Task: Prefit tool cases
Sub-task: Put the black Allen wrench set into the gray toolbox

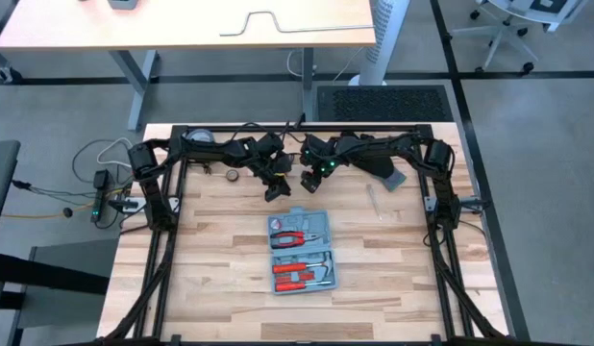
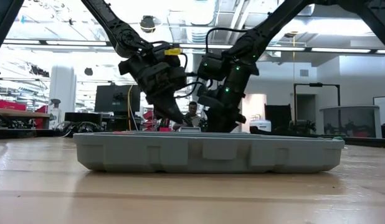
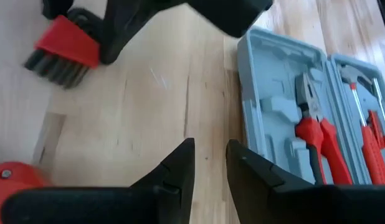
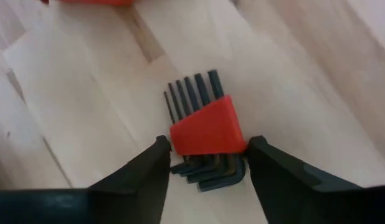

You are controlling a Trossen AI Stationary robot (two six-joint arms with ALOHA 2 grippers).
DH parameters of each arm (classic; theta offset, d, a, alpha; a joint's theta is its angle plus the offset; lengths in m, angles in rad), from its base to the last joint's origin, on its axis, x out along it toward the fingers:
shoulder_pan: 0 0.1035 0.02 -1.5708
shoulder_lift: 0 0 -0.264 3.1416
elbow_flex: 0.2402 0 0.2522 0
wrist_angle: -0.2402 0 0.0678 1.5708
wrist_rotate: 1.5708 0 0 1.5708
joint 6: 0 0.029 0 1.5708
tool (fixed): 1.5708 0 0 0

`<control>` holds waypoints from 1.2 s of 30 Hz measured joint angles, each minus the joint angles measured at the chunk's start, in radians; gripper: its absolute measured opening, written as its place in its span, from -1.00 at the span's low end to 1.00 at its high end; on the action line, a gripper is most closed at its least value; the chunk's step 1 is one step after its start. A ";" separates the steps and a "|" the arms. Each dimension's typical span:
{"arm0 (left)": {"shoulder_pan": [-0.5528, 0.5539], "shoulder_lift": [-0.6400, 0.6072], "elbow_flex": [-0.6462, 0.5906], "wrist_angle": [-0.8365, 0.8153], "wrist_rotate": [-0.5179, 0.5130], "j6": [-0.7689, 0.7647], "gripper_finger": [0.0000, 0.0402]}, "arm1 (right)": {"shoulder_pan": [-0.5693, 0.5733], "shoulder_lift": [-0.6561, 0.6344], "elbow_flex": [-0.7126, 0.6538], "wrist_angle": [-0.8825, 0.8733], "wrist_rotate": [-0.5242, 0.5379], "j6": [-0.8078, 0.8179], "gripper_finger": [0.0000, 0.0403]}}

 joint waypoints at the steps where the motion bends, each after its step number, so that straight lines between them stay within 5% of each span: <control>1: 0.000 0.000 0.000 -0.005 0.000 0.006 -0.59 | 0.007 -0.002 -0.001 -0.009 0.000 0.000 0.03; 16: -0.005 0.000 0.000 -0.035 -0.008 0.021 -0.59 | 0.063 -0.074 -0.065 -0.012 -0.031 0.053 -0.95; 36: -0.005 0.001 0.000 -0.007 -0.012 0.040 -0.59 | 0.084 -0.281 -0.297 0.253 -0.011 0.234 -0.89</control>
